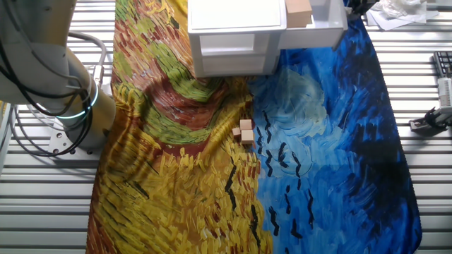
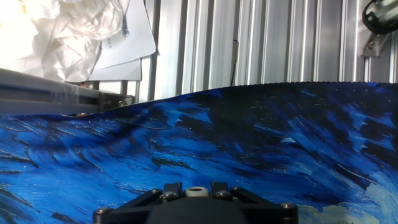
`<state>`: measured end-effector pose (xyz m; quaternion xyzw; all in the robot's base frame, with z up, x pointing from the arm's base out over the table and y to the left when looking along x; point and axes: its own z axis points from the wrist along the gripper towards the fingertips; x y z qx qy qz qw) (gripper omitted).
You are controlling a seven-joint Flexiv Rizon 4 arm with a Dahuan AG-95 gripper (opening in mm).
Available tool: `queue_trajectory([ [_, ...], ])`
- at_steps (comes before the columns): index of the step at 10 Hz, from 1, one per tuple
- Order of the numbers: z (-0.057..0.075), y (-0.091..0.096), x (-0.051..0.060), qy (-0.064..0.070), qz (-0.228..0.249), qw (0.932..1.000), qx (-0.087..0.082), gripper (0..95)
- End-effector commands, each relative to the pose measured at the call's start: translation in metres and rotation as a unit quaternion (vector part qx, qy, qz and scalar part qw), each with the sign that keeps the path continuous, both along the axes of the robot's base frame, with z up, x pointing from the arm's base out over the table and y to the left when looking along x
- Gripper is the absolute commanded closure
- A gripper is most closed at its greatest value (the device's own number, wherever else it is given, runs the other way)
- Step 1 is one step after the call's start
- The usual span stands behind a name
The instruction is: Take something out of a drawer
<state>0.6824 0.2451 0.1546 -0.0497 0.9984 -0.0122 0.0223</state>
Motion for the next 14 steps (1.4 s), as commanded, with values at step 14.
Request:
queue_trajectory([
  [14,0.041,0.007,-0.003,-0.014,0.010,0.9998,-0.004,38.0],
])
